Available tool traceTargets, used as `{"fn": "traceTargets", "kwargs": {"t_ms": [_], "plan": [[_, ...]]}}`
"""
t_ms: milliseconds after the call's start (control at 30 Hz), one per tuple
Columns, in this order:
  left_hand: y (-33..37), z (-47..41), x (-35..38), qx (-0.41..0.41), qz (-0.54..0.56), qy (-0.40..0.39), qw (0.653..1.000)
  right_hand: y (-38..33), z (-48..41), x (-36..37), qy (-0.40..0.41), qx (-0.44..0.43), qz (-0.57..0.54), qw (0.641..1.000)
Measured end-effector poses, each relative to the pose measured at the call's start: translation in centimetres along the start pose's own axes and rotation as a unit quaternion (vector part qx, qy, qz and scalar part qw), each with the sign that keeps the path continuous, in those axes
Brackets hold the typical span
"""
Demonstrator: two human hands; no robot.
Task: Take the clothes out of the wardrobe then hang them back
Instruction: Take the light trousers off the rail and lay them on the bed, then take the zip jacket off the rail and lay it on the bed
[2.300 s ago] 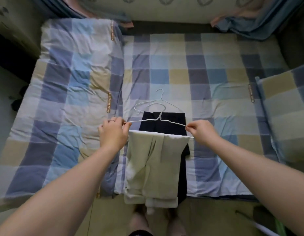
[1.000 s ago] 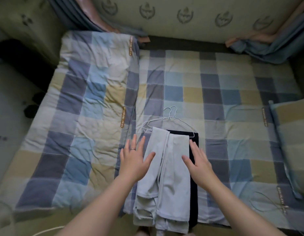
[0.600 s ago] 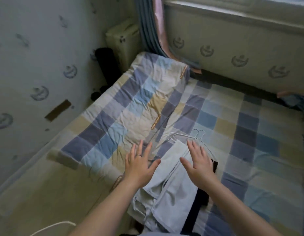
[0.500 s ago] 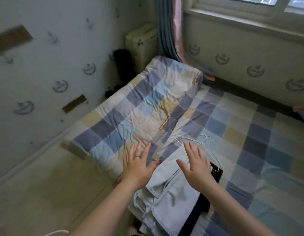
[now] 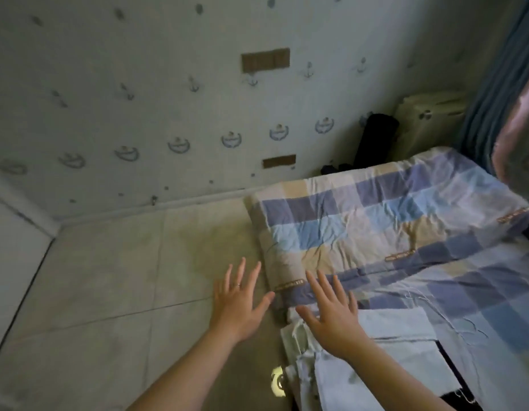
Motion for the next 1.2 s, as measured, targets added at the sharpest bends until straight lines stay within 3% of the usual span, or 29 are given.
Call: {"fn": "traceTargets", "kwargs": {"t_ms": [233,467,700,867,1000,1200], "plan": [[-16.5,8.3,-10.9,-0.148,-0.007,0.12,0.982,-18.8,1.2,3.8,-0.005,-0.225,-0.046,0.973],[-31.8,18.4,-27.2,-0.208,-0.059,0.318,0.923,-42.3,6.3,2.9,0.044,-0.412,-0.113,0.903],[-40.1,29.8,-47.0,-0.221,-0.152,0.512,0.816,-64.1,15.0,-3.6,0.121,-0.57,-0.181,0.792],[-44.0,37.1,-58.5,-0.232,-0.199,0.594,0.744,-76.6,22.1,-8.9,0.154,-0.662,-0.229,0.697],[-46.9,42.5,-64.6,-0.246,-0.248,0.627,0.696,-84.4,27.4,-12.7,0.17,-0.724,-0.261,0.615],[-52.1,50.0,-72.3,-0.318,-0.349,0.589,0.655,-95.2,34.0,-16.3,0.198,-0.781,-0.299,0.511]]}}
Point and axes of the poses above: each hand's wrist, its own z-axis away from the middle knuckle, its own x-axis out of the palm, y = z × x, the point moved 5 cm from there along -z, towards the middle knuckle, and after that the axes turned 13 degrees about y, right-handed, at the moved point
